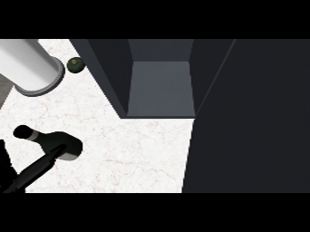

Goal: Pick up the wine, place it into the cabinet and close the cabinet

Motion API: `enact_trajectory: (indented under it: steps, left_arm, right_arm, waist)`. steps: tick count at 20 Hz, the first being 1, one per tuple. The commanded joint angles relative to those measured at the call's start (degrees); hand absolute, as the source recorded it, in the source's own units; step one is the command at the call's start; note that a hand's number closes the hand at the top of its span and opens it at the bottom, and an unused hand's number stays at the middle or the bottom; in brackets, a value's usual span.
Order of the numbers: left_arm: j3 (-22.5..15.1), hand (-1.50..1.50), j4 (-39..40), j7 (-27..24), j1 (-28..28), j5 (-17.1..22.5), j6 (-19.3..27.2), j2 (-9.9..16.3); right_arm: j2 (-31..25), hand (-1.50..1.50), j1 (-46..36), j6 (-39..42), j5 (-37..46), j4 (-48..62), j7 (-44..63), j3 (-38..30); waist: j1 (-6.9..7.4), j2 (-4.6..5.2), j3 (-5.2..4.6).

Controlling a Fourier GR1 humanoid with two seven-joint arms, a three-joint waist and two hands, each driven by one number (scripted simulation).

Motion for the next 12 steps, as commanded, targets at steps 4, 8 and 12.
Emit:
enact_trajectory:
  steps: [4,8,12]
  left_arm:
    - [0.8,-1.50,2.6,-2.5,1.7,2.0,-2.1,-0.5]
    - [6.1,-1.50,13.3,-13.1,1.4,7.7,-8.6,0.3]
    - [7.4,-1.50,20.0,-16.3,-1.7,8.1,-10.8,1.7]
  right_arm:
    - [-0.5,-1.50,-2.8,-0.3,-6.7,-3.4,4.0,-2.5]
    - [0.7,-1.50,0.8,0.8,-4.4,-6.0,3.5,0.7]
    - [1.5,-1.50,0.1,-0.2,-4.5,-5.3,3.4,0.0]
  waist:
    - [0.24,0.05,0.04]
    - [0.10,0.02,0.01]
    - [0.01,0.06,0.01]
